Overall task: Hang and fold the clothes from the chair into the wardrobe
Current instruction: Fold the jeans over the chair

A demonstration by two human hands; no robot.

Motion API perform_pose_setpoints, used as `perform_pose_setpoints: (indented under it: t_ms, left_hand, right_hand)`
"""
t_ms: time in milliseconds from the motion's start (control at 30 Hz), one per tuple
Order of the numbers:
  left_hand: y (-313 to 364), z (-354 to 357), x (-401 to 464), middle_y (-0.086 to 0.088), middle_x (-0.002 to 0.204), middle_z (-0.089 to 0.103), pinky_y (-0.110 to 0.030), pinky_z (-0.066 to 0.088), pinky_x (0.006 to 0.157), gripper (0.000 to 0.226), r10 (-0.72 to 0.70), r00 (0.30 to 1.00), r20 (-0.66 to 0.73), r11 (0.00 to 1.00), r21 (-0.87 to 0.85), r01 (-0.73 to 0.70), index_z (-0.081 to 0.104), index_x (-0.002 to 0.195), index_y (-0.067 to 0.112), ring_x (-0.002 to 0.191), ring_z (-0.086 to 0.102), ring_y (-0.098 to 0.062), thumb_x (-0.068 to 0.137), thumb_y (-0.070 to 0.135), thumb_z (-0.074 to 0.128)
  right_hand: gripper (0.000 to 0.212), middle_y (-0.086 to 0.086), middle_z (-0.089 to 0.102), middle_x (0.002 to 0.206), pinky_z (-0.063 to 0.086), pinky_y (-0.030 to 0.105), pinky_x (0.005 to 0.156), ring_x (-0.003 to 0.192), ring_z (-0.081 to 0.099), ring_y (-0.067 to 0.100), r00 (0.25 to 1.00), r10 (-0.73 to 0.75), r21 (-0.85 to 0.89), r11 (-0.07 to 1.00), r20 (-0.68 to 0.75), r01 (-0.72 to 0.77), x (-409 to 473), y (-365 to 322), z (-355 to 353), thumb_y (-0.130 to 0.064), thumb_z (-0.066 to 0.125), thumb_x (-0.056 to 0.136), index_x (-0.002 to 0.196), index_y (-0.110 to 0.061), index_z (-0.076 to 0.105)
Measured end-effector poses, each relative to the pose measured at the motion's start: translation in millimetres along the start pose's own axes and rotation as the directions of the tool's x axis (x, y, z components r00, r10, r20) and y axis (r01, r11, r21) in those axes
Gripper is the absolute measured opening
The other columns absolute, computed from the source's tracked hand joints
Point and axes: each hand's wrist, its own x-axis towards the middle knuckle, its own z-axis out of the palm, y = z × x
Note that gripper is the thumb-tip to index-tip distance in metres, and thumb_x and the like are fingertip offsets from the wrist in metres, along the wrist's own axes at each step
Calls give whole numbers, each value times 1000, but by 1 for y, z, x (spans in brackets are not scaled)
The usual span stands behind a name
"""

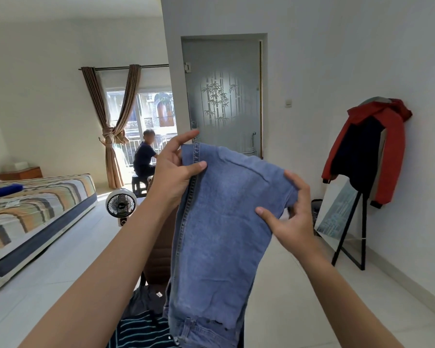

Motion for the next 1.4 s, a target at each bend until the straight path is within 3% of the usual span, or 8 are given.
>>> perform_pose_setpoints:
  t_ms: [167, 333, 467, 733, 833, 1000, 1233, 1400]
  left_hand:
    - [-2, -25, -2, 17, 98, 67, -17, 51, 78, 56, 46, 999, -3, 981, 187, -44, 57, 120, 18, 88, 64, 0, 75, -14, 66]
    - [2, -63, -3, 3, 114, 55, -9, 40, 84, 55, 143, 990, -13, 761, 640, -102, 59, 119, 31, 100, 55, -5, 70, 16, 81]
    - [-3, -75, -17, 13, 113, 55, -1, 42, 74, 61, 123, 980, -156, 832, 555, -16, 56, 119, 30, 91, 55, 10, 65, 21, 84]
    - [-48, -63, -63, -10, 80, 57, -30, 53, 78, 76, 5, 930, -369, 998, 60, 19, 51, 113, 27, 73, 64, -6, 47, 25, 90]
    - [-73, -48, -86, -4, 124, 55, -42, 49, 95, 112, -163, 975, -152, 980, -137, 143, 33, 135, 37, 115, 59, -17, 40, 42, 91]
    - [-80, -6, -103, 3, 120, 63, -32, 54, 83, 130, -268, 959, 88, 918, -278, 282, 15, 145, 30, 112, 61, -20, 41, 41, 92]
    - [-42, 12, -101, 37, 138, 36, -16, 43, 98, 110, 34, 997, -70, 999, 33, -32, 4, 143, 46, 124, 48, 2, 73, -1, 75]
    - [-34, 8, -99, 18, 126, 59, -20, 40, 104, 58, 28, 994, 105, 989, 139, -43, 54, 125, 34, 122, 50, 0, 79, 2, 70]
  right_hand:
    - [66, -30, 51, 116, 46, 26, 97, 114, 52, 1, 991, -136, -40, 990, -3, 136, 4, -4, 10, 0, 78, 73, 116, -40, 47]
    - [45, -28, 63, 94, 48, 13, 82, 90, 62, -2, 967, -250, 8, 968, -41, 250, 24, -29, 27, 8, 72, 76, 94, -31, 58]
    - [38, -29, 65, 83, 44, 9, 76, 80, 61, -6, 950, -309, 46, 949, -45, 311, 52, -51, 40, 11, 69, 78, 84, -26, 62]
    - [38, -29, 67, 81, 45, 10, 80, 81, 62, -7, 944, -331, 98, 939, -5, 330, 78, -70, 38, 13, 66, 78, 82, -25, 64]
    - [36, -28, 67, 82, 45, 12, 81, 82, 61, -7, 950, -312, 95, 945, -18, 313, 83, -74, 26, 9, 67, 78, 84, -26, 64]
    - [35, -29, 66, 82, 45, 12, 82, 83, 60, -8, 957, -284, 76, 955, -53, 287, 85, -74, 8, 7, 67, 78, 85, -28, 62]
    - [32, -24, 66, 83, 48, 19, 85, 87, 62, 1, 978, -182, 15, 983, -100, 185, 83, -45, -16, 5, 67, 79, 85, -27, 64]
    - [33, -13, 65, 88, 47, 15, 83, 84, 61, -3, 986, -123, 3, 992, -116, 125, 78, -30, -17, 7, 67, 80, 85, -25, 63]
